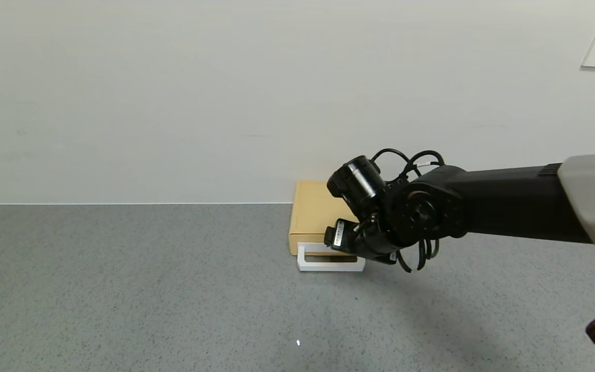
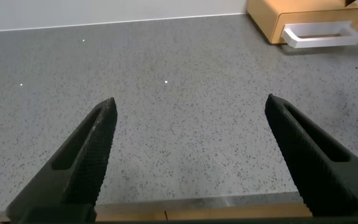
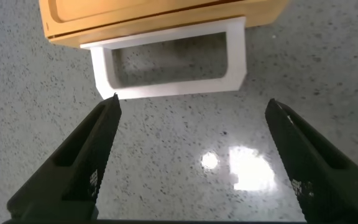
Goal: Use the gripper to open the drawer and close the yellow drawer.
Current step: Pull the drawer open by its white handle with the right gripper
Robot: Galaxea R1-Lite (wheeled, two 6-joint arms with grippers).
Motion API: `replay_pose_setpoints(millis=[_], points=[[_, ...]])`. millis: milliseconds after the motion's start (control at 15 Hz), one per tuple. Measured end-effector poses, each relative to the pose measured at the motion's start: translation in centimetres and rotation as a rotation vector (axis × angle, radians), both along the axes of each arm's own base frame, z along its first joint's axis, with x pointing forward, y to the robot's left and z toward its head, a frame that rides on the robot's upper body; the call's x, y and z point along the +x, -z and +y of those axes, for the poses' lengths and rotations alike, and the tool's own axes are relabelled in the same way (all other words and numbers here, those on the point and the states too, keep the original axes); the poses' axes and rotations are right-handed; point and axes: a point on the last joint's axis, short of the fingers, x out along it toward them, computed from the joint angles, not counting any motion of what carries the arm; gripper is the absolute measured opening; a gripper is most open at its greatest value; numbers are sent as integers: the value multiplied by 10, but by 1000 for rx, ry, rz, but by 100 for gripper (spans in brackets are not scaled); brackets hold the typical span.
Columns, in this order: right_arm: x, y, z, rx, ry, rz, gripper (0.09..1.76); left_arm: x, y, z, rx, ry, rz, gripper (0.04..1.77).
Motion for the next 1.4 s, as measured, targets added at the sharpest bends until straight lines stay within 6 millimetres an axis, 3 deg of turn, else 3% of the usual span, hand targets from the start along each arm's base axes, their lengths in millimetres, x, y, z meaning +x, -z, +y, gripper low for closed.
replay_pose_setpoints(millis=[600,1400], points=[[15,32,36,3,10,31,171,0,0,0,0,0,0,172],[16,47,40,17,53,68,171,0,0,0,0,0,0,172]])
